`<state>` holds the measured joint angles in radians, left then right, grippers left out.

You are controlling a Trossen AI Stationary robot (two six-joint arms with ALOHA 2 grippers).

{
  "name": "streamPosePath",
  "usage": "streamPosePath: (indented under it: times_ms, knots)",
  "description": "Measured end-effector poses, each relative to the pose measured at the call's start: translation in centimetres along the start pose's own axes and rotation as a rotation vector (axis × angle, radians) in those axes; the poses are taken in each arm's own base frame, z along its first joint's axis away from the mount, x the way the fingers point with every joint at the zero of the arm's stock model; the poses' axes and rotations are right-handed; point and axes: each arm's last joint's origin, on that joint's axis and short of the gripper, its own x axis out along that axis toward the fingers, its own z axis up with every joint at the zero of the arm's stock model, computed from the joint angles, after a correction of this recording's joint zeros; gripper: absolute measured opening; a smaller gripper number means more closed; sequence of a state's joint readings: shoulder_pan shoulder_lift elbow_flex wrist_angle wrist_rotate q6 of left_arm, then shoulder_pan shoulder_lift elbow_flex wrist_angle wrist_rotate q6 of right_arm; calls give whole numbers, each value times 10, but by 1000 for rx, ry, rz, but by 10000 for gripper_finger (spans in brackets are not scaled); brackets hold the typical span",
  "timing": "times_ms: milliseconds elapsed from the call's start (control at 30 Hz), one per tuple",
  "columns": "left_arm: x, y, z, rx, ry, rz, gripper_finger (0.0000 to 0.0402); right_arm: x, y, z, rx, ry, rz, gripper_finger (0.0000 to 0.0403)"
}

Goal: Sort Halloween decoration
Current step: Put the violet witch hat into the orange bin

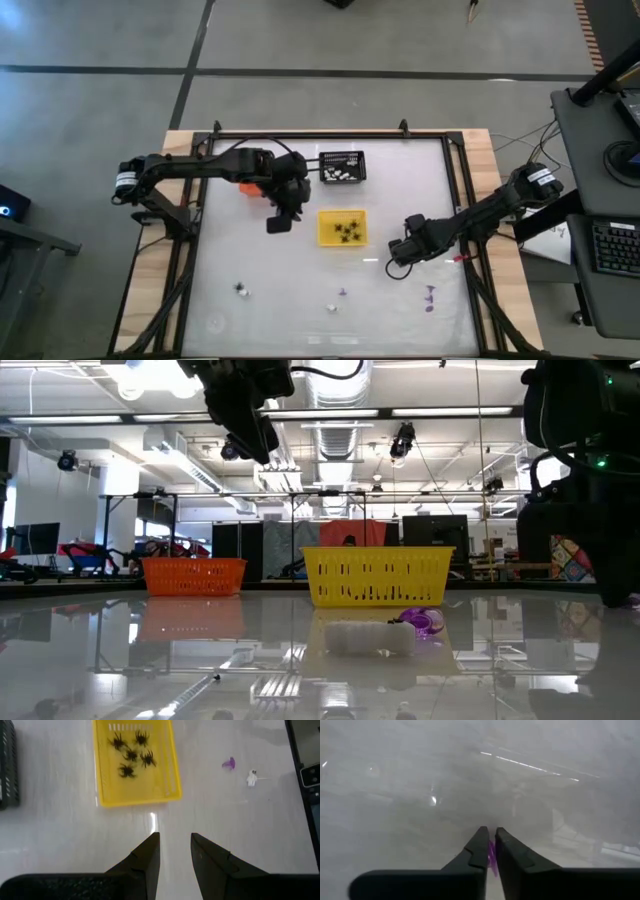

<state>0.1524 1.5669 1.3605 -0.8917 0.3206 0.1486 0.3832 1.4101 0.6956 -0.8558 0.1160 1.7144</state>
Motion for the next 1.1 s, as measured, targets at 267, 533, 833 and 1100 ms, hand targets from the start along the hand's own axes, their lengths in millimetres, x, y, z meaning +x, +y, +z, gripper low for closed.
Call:
streamPosePath:
  times_ms: [267, 533, 833, 1100]
  knots:
    - [-2, -1, -5, 11, 45, -7, 91, 0, 0, 0, -2, 4, -4, 9]
    - [-20, -7, -15, 24, 86, 32, 91, -20, 8, 2, 1, -26, 97, 9]
    - [-49, -15, -30, -1, 94, 74, 91, -58, 32, 17, -15, -221, 270, 9]
    - [-74, -18, -49, -53, 176, 286, 91, -87, 59, 54, -106, -378, 378, 9]
